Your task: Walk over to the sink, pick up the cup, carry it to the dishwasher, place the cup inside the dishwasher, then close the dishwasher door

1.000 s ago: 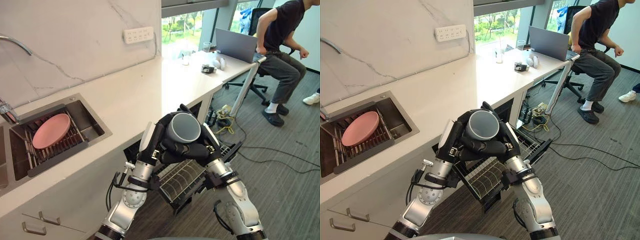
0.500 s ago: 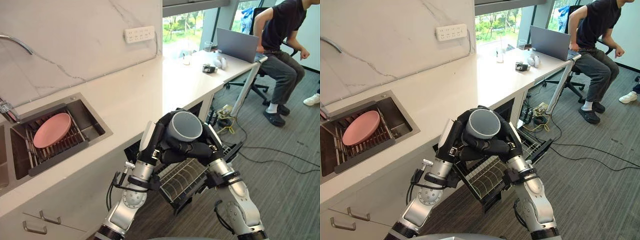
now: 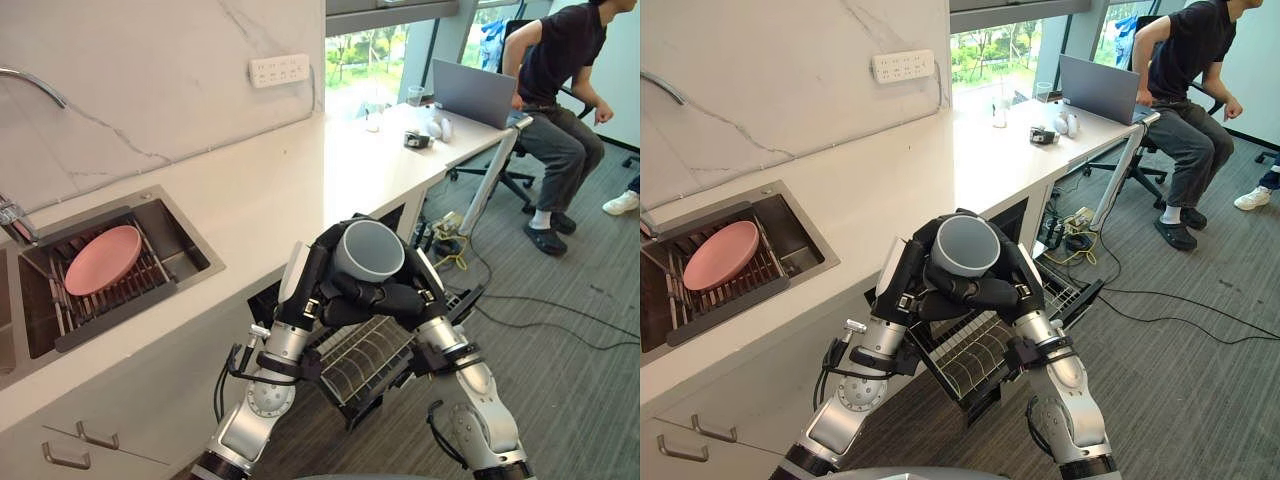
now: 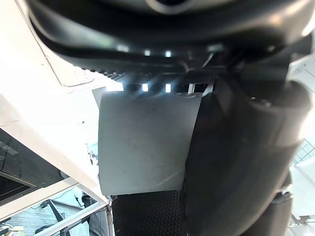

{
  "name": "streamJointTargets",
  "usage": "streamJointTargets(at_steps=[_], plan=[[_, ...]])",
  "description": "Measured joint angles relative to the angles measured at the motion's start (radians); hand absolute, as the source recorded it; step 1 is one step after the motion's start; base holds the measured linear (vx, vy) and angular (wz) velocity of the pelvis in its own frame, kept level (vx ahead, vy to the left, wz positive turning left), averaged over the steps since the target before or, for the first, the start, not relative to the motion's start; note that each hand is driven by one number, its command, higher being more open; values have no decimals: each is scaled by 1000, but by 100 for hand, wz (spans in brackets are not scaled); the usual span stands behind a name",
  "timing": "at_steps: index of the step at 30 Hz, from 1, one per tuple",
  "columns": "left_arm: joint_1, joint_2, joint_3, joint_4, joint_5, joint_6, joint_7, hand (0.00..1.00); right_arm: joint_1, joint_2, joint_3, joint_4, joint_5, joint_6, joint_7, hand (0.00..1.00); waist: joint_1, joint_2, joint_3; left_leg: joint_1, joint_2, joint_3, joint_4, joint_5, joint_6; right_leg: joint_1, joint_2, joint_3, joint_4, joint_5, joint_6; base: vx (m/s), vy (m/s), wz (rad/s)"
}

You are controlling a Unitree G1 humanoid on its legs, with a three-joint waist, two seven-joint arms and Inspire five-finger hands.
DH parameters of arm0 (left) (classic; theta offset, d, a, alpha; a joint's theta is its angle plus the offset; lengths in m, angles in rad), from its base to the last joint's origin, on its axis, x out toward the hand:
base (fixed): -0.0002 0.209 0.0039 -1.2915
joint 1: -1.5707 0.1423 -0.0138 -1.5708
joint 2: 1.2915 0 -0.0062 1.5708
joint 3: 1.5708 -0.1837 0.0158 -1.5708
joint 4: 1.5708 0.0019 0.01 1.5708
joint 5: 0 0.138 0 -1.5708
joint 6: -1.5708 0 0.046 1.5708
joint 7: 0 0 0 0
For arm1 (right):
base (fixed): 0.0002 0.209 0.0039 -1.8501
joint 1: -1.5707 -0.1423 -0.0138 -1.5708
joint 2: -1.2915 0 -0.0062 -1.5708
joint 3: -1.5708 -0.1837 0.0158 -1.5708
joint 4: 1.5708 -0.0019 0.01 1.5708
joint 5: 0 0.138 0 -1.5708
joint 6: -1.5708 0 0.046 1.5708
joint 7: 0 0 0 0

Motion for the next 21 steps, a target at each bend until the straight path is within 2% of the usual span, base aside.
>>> streamJointTargets(at_steps=[21], plan=[[31, -6, 5, -38, -17, -3, 24, 100, 13, 81, -45, 60, 141, 1, -47, 0, 1, -8, 3, 0, 0, 0, -2, 0, 0, -1, 0, 0, 0, 0, 0, 0, 0, 0]])
